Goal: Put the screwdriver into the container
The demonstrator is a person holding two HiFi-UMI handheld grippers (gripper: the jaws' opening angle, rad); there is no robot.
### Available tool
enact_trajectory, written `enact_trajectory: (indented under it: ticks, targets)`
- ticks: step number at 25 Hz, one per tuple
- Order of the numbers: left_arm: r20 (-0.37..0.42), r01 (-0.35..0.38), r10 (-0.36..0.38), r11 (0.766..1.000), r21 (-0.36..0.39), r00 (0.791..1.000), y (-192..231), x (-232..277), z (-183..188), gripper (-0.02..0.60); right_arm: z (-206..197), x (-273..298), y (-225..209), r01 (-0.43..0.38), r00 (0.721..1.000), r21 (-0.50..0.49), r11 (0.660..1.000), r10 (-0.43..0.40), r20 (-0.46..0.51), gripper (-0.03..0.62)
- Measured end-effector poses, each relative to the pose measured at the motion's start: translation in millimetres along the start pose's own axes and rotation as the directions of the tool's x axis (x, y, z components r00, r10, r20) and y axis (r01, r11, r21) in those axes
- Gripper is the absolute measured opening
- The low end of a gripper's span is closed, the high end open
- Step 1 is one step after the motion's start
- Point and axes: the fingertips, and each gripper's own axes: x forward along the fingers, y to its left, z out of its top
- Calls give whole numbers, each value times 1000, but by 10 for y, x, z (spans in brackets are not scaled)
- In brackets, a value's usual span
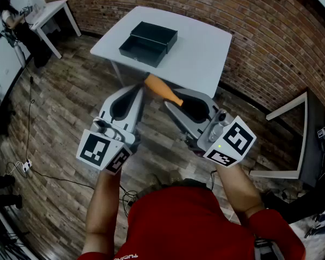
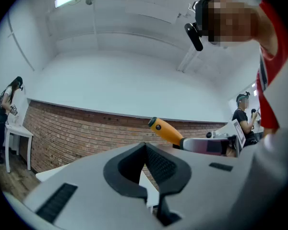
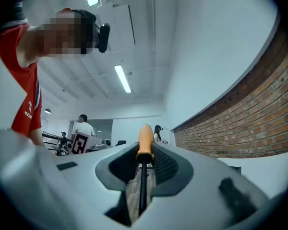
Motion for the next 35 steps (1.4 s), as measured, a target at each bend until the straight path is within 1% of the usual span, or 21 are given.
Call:
enact_trajectory:
  ticks: [15, 20, 35]
  targets:
    - [-14, -16, 16, 1000, 0, 1000, -64, 19, -70, 12, -4, -81, -72, -11, 1000, 41, 999, 11, 11, 89]
    - [-12, -46, 46, 999, 0, 999, -69, 44, -68, 12, 17, -138, -164, -11, 1000, 48, 999, 10, 17, 89]
    - [-19, -129, 130, 991, 34, 991, -212, 320, -143, 12, 70, -354, -539, -63, 998, 64, 996, 61, 35, 89]
